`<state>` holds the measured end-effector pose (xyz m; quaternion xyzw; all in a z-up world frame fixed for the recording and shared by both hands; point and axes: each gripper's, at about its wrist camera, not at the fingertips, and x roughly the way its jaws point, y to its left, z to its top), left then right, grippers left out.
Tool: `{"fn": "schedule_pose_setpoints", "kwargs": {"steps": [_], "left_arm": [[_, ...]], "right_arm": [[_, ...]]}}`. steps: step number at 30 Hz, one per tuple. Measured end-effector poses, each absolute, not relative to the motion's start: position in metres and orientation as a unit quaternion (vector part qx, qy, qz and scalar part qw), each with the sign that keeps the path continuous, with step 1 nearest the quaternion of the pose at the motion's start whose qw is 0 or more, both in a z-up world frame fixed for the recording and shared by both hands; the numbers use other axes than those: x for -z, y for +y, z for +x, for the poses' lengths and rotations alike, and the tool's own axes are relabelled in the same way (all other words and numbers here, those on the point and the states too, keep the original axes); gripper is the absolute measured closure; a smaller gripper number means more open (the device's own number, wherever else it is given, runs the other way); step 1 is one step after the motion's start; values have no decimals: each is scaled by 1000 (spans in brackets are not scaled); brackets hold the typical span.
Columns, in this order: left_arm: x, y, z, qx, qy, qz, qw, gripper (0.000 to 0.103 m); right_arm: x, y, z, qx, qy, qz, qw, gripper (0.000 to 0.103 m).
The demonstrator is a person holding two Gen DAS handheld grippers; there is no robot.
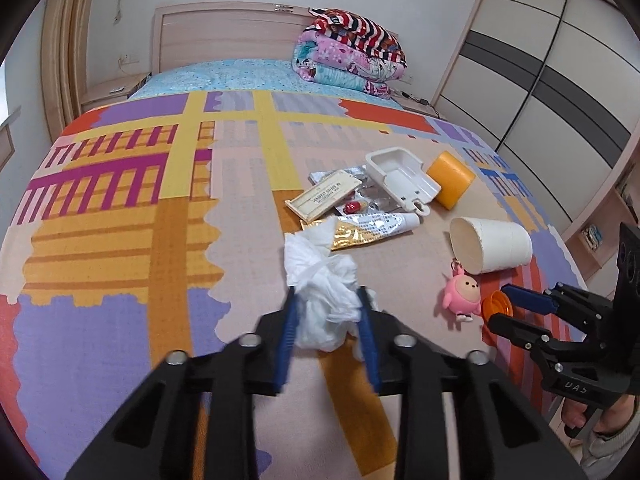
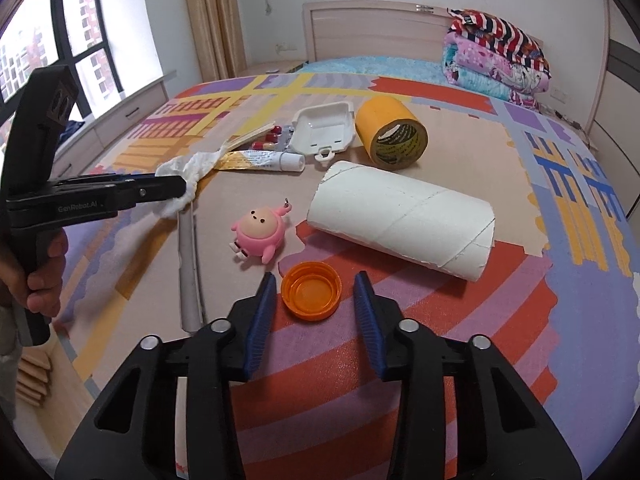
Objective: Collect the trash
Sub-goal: 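Grasp the white tissue with the left gripper while the right gripper grasps the orange cap, then carry tissue and cap over the bin and open both grippers to drop them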
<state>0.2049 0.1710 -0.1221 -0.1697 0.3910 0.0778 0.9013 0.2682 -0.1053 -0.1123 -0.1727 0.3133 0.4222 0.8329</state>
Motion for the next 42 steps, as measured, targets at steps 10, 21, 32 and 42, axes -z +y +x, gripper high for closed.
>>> {"fn": "schedule_pose_setpoints", "kwargs": {"steps": [10, 21, 32, 42], "left_arm": [[102, 171, 181, -86, 362, -171, 912, 91], [62, 116, 126, -49, 322, -127, 937, 91], [29, 47, 64, 13, 286, -91, 954, 91], [67, 5, 35, 61, 328, -115, 936, 91]], "right_arm": [[108, -116, 260, -426, 305, -161, 836, 73], [81, -146, 214, -447, 269, -150, 840, 73], [62, -181, 167, -469, 239, -157, 835, 72], [91, -210, 137, -481, 255, -164, 822, 72]]}}
